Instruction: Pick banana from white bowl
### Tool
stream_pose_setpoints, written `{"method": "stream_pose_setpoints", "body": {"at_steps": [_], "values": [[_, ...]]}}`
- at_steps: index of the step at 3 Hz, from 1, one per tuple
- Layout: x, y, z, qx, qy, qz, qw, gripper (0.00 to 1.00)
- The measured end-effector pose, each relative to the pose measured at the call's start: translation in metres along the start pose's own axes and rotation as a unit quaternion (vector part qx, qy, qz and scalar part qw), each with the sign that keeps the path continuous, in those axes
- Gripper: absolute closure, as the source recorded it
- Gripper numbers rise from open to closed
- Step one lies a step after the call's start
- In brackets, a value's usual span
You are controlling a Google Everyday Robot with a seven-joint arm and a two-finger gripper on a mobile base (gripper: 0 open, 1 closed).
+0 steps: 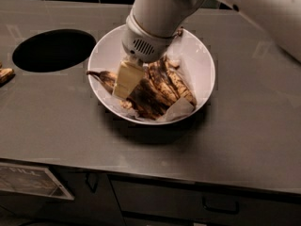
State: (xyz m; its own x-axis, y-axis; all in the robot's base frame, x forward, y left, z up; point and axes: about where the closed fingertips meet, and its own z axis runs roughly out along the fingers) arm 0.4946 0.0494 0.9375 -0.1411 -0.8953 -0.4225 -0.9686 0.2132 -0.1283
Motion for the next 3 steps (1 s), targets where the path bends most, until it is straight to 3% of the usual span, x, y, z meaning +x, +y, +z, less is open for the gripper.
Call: {"method": "stream_pose_setpoints", "body": {"at_steps": [1, 3], "values": [[0.0, -0.001, 0.001, 0.0, 0.001, 0.0, 1.0, 0.41], [0.015, 0.004, 0.017, -0.009, -0.001, 0.028, 0.9996, 0.44]]}}
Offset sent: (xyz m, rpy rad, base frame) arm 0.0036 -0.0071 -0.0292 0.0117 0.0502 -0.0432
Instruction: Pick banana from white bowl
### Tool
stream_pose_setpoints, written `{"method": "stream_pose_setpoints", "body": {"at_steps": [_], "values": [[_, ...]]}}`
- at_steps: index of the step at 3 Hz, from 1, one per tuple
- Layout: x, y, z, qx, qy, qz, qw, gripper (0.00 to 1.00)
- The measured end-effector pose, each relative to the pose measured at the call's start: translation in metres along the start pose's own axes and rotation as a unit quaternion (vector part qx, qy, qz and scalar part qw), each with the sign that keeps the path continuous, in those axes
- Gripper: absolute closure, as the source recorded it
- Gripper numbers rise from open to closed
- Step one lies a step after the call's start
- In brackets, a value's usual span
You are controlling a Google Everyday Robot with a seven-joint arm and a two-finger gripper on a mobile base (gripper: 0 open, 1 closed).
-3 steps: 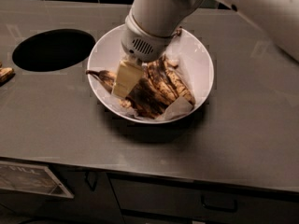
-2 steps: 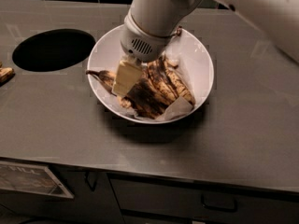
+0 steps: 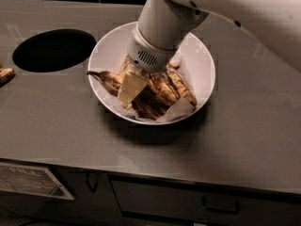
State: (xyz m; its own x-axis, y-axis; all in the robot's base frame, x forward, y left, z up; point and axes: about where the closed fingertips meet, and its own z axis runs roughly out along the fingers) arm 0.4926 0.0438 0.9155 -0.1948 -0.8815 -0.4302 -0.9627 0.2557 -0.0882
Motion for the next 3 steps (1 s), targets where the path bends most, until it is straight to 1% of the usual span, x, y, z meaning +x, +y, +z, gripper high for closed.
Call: {"method": "stream_pose_setpoints", "body": {"at_steps": [2, 3], "values": [[0.0043, 0.002, 0.0066, -0.004, 0.002, 0.009, 1.0, 0.44], [0.0057, 0.0005, 0.0121, 0.003, 0.013, 0.017, 0.9998, 0.44]]}}
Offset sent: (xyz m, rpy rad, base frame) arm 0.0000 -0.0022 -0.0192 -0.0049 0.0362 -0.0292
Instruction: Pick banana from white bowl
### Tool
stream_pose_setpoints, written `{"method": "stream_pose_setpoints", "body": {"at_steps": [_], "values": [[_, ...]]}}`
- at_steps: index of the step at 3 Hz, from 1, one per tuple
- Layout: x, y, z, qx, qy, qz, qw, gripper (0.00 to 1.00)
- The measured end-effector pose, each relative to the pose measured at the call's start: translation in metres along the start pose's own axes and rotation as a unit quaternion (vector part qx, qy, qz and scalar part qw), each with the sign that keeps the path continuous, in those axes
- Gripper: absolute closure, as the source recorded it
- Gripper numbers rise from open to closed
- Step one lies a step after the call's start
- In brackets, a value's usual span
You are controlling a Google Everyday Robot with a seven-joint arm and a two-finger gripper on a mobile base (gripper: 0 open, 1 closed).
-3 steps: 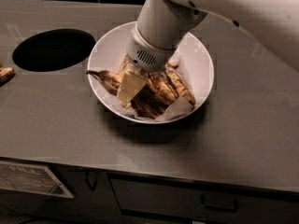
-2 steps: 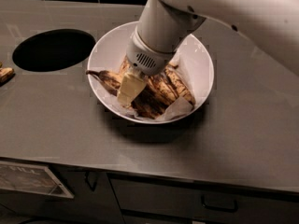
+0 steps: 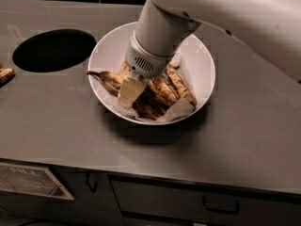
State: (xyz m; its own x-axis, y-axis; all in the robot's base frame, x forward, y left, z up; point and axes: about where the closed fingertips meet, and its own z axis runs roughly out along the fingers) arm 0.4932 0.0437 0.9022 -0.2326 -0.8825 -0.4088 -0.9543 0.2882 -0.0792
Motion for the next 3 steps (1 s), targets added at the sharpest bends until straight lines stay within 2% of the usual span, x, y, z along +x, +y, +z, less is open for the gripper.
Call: {"method": "stream_pose_setpoints", "body": {"at_steps": [3], "values": [[0.0034, -0.0033, 0.0035, 0.018, 0.019, 0.013, 0.9996, 0.44]]}}
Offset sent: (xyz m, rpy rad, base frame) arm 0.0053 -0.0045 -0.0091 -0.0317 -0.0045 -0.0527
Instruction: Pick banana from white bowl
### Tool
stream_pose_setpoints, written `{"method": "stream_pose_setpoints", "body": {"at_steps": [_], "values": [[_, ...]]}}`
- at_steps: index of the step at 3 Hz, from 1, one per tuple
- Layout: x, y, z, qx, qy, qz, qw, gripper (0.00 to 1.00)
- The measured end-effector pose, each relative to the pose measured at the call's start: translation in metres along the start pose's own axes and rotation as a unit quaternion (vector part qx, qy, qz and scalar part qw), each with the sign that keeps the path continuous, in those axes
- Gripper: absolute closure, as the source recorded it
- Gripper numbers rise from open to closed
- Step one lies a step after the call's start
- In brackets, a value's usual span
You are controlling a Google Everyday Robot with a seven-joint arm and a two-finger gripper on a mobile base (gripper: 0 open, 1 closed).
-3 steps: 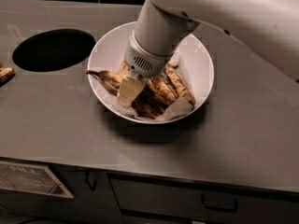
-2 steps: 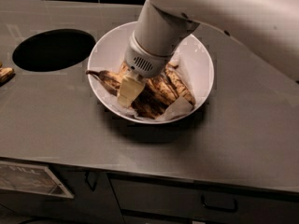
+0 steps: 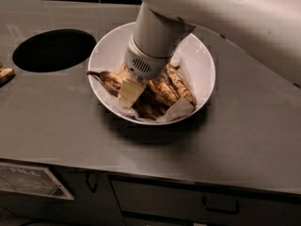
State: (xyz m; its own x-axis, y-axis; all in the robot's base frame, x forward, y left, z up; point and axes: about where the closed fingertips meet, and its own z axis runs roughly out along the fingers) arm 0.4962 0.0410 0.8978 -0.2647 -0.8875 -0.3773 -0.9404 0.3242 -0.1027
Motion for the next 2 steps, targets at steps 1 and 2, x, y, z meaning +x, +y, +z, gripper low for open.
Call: {"method": "stream_pose_setpoints", "body": {"at_steps": [1, 2], "values": [[0.0021, -0.0007, 0.0018, 0.004, 0.005, 0.004, 1.0, 0.46], [0.0022, -0.0007, 0.0019, 0.004, 0.006, 0.005, 1.0, 0.62]]}}
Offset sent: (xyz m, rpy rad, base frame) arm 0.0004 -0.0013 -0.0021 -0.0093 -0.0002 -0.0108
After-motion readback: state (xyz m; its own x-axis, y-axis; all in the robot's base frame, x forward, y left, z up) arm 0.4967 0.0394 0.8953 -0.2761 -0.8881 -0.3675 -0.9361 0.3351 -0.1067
